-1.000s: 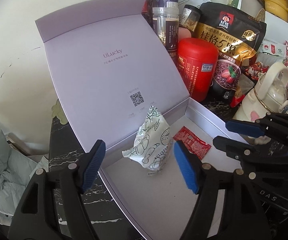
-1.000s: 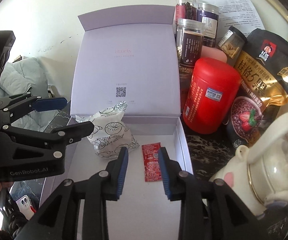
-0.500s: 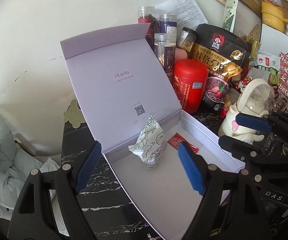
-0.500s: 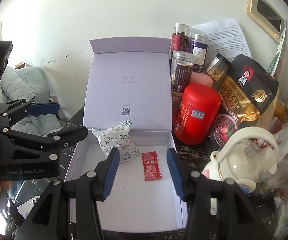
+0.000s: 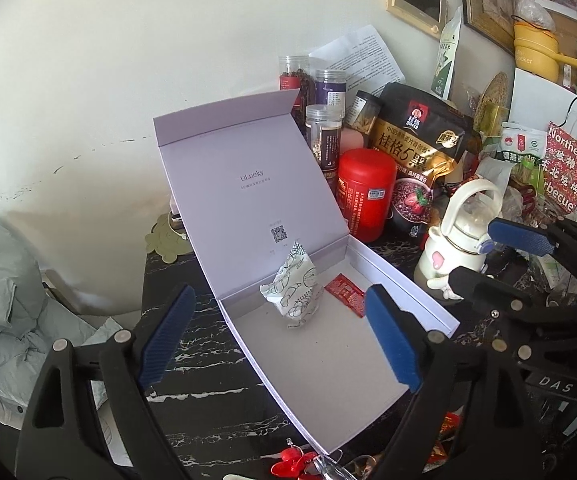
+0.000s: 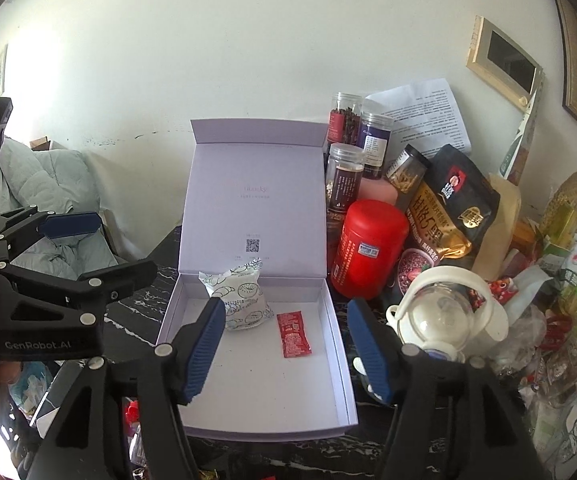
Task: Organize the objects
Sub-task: 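Withdraw both open grippers from the box back over the table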
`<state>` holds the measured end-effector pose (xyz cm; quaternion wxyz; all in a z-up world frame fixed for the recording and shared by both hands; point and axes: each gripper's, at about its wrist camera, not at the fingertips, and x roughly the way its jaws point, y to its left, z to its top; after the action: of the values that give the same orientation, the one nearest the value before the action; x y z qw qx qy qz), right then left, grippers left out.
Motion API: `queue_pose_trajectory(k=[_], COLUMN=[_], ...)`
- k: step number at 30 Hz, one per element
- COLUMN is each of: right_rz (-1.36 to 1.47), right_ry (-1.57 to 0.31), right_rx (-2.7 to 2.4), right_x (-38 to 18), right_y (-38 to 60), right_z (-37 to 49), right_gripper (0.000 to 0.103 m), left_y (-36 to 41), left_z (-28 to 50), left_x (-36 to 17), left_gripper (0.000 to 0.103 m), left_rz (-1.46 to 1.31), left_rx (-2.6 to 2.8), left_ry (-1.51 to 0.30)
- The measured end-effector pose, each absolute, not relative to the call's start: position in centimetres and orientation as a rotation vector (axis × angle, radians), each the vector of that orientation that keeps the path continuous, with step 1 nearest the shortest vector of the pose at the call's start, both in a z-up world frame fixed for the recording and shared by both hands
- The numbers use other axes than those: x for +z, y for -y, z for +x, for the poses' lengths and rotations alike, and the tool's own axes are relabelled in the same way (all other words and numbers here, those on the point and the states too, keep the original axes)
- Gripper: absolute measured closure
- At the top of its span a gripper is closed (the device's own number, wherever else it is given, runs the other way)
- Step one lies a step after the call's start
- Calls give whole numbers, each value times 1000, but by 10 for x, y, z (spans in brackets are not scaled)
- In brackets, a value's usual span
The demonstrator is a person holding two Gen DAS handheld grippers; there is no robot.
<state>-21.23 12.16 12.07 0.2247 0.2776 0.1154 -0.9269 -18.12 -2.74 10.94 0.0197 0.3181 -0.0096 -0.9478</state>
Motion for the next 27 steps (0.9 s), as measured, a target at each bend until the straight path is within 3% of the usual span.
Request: queue_pose_trajectory(k=[27], right_rz=[702], right_ry=[-292], right_rx=[-2624], right_x=[144], right_y=[-155], right_z=[-102], right_gripper=[30], left_y=[1], left_z=[-73], left_x=[129], left_gripper=[7], left_rz=[899], left_rx=[-2985], left_ry=[42])
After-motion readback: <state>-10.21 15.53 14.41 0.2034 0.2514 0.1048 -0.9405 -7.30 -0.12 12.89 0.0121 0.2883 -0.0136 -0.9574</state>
